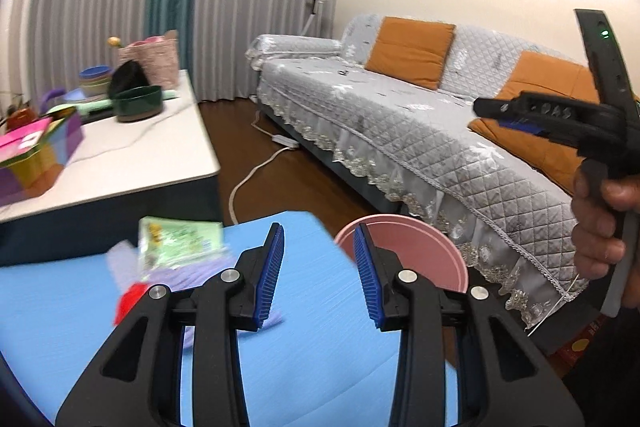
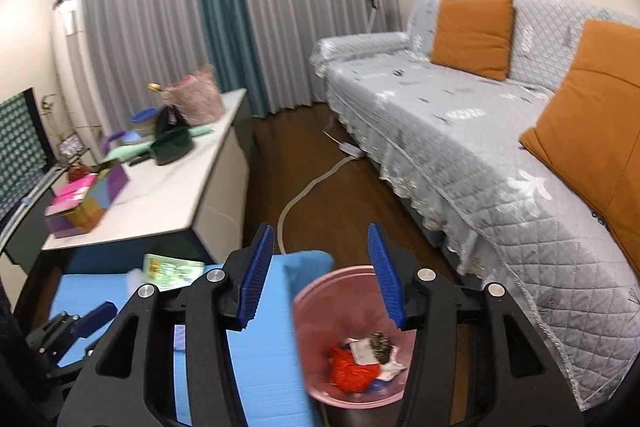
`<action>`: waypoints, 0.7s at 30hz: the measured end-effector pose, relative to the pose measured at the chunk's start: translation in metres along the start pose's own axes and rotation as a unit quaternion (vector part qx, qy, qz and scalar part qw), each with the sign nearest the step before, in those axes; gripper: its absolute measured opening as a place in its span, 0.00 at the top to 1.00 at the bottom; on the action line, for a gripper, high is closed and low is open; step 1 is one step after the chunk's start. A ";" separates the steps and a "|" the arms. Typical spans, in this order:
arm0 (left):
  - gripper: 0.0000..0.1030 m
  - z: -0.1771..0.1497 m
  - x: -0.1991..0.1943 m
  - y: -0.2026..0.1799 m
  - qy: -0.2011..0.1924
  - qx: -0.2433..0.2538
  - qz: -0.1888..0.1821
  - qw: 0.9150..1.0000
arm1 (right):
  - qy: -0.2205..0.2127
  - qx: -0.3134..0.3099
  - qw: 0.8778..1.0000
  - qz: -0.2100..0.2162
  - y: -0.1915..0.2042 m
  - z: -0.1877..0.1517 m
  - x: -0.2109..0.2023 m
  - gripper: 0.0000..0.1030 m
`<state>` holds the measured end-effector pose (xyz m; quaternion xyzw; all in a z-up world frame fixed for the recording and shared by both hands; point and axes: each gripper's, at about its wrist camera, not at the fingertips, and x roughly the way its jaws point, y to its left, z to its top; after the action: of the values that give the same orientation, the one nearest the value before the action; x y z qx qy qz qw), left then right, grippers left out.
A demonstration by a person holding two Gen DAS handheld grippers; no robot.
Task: Collect trash
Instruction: 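Move both open tools back to the purple foam net and red bag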
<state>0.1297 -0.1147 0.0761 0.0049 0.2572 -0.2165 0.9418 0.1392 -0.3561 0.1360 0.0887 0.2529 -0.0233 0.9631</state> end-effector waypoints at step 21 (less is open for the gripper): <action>0.65 -0.060 -0.037 0.098 0.004 -0.086 0.098 0.991 | 0.024 -0.084 0.994 0.064 0.076 -0.068 0.002 0.63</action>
<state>0.1125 -0.0038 0.0323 -0.0500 0.2766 -0.1003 0.9544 0.1147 -0.2693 0.0892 0.0239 0.2711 0.0615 0.9603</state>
